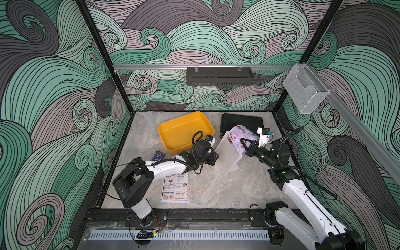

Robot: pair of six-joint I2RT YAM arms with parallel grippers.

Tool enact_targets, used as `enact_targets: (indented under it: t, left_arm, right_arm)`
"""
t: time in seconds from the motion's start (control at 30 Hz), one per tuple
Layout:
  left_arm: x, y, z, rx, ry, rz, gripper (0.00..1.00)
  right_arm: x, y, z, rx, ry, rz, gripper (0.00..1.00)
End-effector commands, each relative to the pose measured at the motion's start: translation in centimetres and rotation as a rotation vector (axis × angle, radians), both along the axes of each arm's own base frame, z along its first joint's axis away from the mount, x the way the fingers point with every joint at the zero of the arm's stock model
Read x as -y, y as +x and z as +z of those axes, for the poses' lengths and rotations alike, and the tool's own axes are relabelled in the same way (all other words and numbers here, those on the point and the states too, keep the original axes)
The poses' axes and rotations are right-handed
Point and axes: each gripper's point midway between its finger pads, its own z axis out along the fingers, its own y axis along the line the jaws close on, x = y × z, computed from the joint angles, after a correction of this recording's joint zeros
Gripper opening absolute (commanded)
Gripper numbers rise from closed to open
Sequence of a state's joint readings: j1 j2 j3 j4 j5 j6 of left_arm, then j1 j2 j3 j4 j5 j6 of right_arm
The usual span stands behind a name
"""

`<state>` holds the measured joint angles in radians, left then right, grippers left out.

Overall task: Replace the menus in the menu holders
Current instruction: Insert the menu into the menu holder.

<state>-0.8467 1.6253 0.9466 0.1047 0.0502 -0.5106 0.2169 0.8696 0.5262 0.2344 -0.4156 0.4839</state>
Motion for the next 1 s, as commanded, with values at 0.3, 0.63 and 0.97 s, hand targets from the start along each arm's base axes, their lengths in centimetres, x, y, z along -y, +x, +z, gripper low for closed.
enact_targets:
  t: [0.3,0.63,0.97]
  left_arm:
    - [-0.3,0.9,1.2,-0.022,-0.053,0.090,0.34]
    - [0.0,1.4,0.9,-0.046,-0.106,0.131,0.36]
    - [0.1,1.3,1.1,-0.037,-0.102,0.118,0.35]
  right_arm:
    - [-0.7,0.0,0.6,0.061,0.009,-0.035,0.00]
    - [-0.9,-0.7,-1.7,0.006,0.008,-0.048,0.09]
    - [-0.8,-0.8,0.4,0.024,-0.011,-0.007,0.33]
